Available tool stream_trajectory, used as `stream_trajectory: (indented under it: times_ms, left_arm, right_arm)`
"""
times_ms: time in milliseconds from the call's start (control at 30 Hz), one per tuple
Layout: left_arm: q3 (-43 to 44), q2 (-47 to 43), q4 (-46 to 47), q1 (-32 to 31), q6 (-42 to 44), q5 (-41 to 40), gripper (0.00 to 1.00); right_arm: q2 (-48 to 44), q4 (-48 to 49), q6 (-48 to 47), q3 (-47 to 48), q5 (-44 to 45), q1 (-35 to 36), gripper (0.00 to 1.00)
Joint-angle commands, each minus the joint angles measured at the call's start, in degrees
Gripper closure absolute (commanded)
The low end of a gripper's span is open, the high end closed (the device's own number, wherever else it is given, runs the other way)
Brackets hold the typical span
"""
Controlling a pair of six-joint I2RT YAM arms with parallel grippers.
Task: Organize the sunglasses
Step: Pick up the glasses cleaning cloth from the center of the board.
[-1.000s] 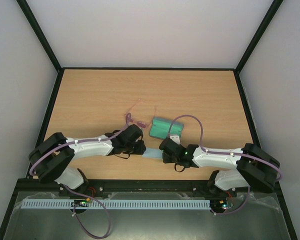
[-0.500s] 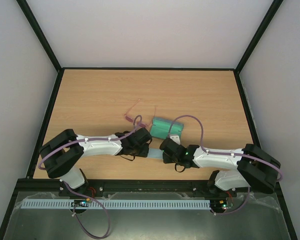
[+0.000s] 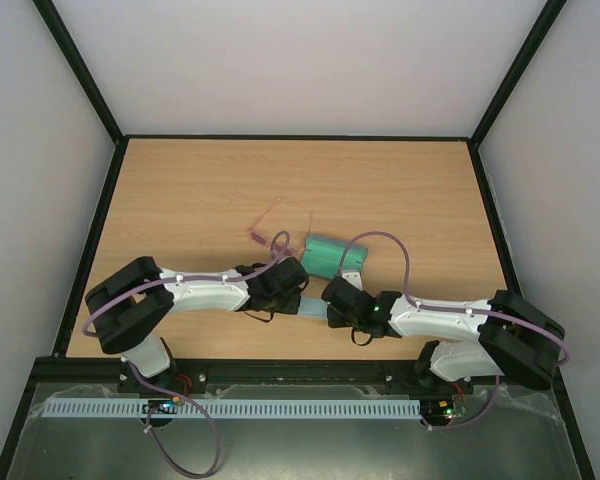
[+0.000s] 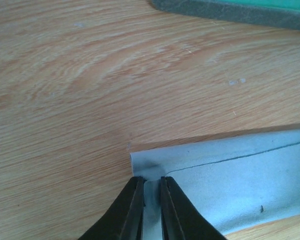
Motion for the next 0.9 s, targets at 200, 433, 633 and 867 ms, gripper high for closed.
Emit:
stream_trajectory:
  times_ms: [200, 433, 633, 867]
  left_arm:
    - [-1.26, 2.06, -2.17, -1.05, -1.44, 0.37, 0.98]
    - [1.57, 0.33, -3.81, -1.01, -1.31, -1.02, 0.98]
    - [4.33, -0.25, -5.19, -0.94, -0.86, -1.77, 0.98]
    - [6.06, -0.87, -6.27, -0.78, -0.55, -2.28, 0.98]
  right_arm:
    - [-0.46, -2.89, 0.23, -1.91, -0.72, -0.31, 0.98]
    - [-2.17, -4.44, 0.22, -0.05, -0.05, -0.34, 0.98]
    - [-3.63, -7.11, -0.11, 2.02, 0.91, -0.32, 0.98]
    - [-4.54, -8.21, 0.02, 3.16, 1.56, -0.29, 0.99]
